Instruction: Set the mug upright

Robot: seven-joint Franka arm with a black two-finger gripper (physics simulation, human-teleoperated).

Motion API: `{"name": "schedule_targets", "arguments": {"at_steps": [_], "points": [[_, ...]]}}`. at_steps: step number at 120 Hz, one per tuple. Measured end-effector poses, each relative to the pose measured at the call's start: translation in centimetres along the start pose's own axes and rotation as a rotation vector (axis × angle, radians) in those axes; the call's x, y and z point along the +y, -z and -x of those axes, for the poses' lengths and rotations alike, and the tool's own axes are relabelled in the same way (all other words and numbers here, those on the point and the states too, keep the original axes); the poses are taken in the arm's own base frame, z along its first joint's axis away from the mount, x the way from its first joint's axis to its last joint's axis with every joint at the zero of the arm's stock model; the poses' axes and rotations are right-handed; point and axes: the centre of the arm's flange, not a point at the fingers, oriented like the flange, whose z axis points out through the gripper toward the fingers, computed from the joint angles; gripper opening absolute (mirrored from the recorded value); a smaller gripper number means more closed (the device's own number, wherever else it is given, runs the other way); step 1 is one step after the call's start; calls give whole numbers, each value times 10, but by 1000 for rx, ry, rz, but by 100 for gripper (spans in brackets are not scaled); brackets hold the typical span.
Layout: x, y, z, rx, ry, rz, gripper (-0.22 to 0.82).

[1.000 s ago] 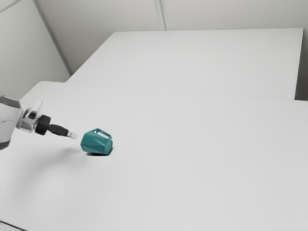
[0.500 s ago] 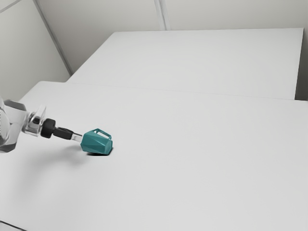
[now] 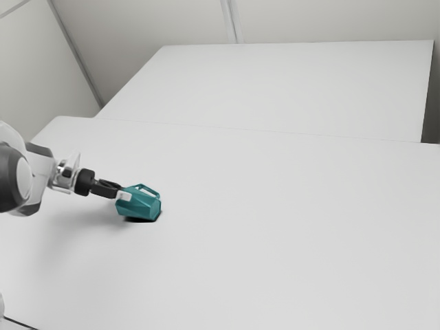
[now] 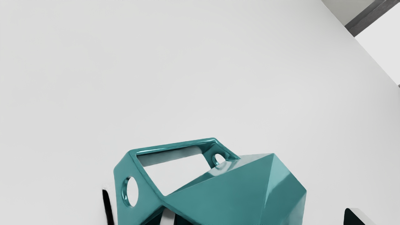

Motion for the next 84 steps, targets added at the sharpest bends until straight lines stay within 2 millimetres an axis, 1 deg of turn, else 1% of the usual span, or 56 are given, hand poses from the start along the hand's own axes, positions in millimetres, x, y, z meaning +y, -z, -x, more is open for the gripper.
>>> {"name": "schedule_targets", "arguments": {"at_steps": [12, 48, 61, 74, 84], "points": [[0, -5, -1, 10, -9, 9, 52], [-2, -8, 0, 30, -22, 13, 17], [-3, -8, -1, 32, -28, 11, 9], [-2, -8, -1, 34, -33, 13, -2], [-1, -9, -2, 34, -39, 15, -7]]}}
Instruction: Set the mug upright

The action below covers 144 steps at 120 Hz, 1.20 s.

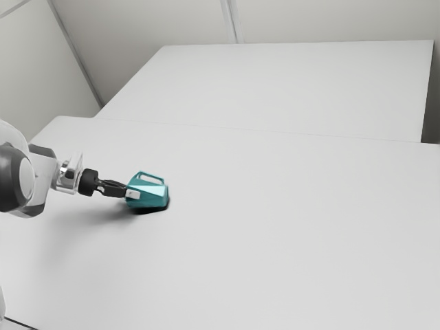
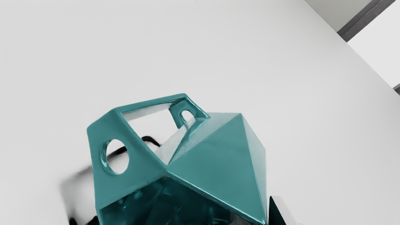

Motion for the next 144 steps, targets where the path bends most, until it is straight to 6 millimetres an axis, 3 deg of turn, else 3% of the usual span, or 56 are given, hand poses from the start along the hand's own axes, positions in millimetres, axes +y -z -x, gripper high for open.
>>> {"name": "schedule_targets", "arguments": {"at_steps": [31, 99, 116, 144], "points": [[6, 0, -14, 7, -38, 6, -15], [47, 13, -95, -48, -202, -35, -18], [54, 6, -109, -154, -210, -93, -18], [58, -18, -149, -362, -244, -219, -18]]}}
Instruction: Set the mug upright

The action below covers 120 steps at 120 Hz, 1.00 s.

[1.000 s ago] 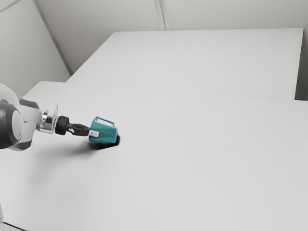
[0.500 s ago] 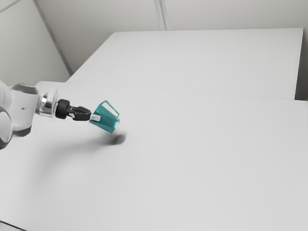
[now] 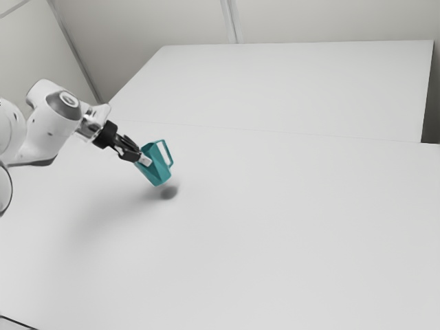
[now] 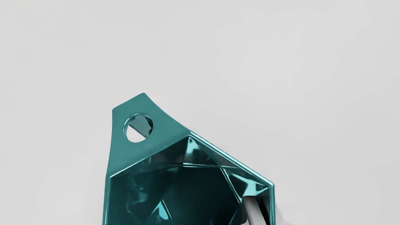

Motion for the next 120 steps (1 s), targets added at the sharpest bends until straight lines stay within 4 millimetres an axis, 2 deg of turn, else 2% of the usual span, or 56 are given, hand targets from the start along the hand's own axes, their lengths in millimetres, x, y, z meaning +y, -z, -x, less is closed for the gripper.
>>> {"name": "schedule_targets", "arguments": {"at_steps": [28, 56, 82, 120], "points": [[13, 1, -29, -160, 11, -98, -18], [25, -17, -49, -237, 62, -151, -18], [35, -28, -61, -271, 122, -182, -18], [42, -42, -69, -310, 209, -213, -18]]}}
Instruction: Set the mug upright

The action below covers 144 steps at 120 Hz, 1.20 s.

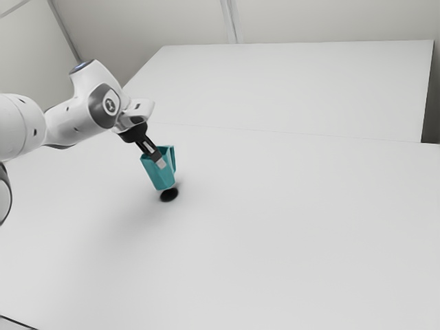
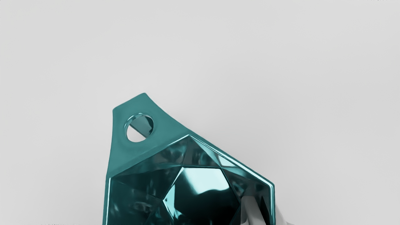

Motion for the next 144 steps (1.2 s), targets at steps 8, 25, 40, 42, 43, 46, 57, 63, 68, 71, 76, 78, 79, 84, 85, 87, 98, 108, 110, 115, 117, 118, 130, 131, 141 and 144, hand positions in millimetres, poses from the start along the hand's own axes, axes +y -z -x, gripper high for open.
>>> {"name": "schedule_targets", "arguments": {"at_steps": [8, 25, 40, 42, 43, 46, 57, 63, 68, 71, 76, 78, 79, 84, 85, 87, 98, 108, 110, 115, 117, 118, 130, 131, 141, 144], "points": [[2, -3, -3, -5, 15, -5, -18], [5, -12, -9, -15, 42, -17, -18], [6, -20, -12, -21, 66, -23, -18], [6, -21, -13, -21, 69, -25, -18], [6, -21, -13, -21, 71, -25, -18], [7, -23, -13, -22, 75, -27, -18], [7, -27, -15, -25, 90, -30, -18], [7, -29, -15, -25, 101, -32, -17], [7, -30, -15, -26, 109, -33, -17], [7, -31, -15, -27, 114, -33, -16], [6, -32, -15, -28, 122, -33, -16], [6, -32, -15, -28, 125, -34, -15], [6, -32, -15, -28, 126, -34, -15], [6, -33, -15, -28, 133, -33, -14], [6, -33, -15, -28, 134, -33, -14], [7, -34, -15, -28, 137, -33, -13], [7, -35, -15, -29, 149, -32, -7], [8, -35, -16, -27, 159, -34, 5], [8, -35, -17, -25, 160, -35, 8], [8, -32, -18, -21, 164, -37, 15], [8, -31, -18, -18, 165, -38, 17], [8, -31, -18, -17, 166, -38, 19], [11, -24, -21, -6, 168, -43, 33], [11, -23, -22, -5, 168, -44, 34], [14, -13, -25, 2, 161, -59, 42], [14, -10, -25, 4, 160, -62, 44]]}}
